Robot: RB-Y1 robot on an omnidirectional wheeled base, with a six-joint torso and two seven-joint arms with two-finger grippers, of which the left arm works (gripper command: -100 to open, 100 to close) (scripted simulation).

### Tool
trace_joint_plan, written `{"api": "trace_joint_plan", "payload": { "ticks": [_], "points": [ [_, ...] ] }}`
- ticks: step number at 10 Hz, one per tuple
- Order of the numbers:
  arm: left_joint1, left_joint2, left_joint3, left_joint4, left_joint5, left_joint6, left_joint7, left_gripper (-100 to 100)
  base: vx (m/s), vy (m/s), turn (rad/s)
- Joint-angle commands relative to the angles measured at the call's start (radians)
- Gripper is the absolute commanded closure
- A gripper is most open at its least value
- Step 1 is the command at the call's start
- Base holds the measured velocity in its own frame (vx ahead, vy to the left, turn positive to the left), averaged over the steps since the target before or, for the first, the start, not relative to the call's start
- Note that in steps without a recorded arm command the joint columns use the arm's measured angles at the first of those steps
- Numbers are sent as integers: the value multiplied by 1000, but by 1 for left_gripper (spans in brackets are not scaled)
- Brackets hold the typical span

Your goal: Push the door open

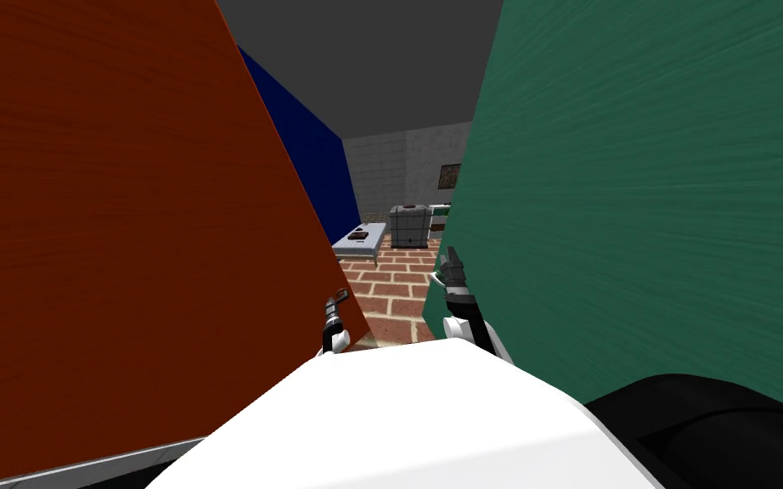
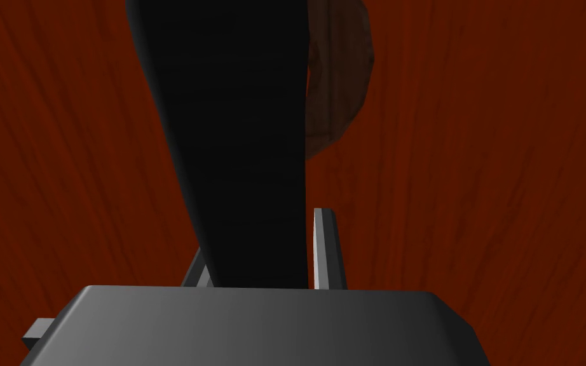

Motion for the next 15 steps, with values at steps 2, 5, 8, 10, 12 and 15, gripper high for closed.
{"api": "trace_joint_plan", "payload": {
  "ticks": [2, 5, 8, 10, 12, 15],
  "points": [
    [-3, 20, 29, -15, 16, -3, -15, 100, 166, -9, 75],
    [-41, 26, 58, 43, 35, -30, -29, 100, 235, 5, 177],
    [-67, 23, 78, 82, 49, -48, -39, 100, 181, -2, 114],
    [-81, 20, 89, 103, 56, -58, -45, 100, 163, -22, 123],
    [-97, 13, 101, 128, 64, -70, -51, 100, 138, -21, 98],
    [-115, 1, 115, 156, 74, -83, -58, 100, 174, -43, 120]
  ]
}}
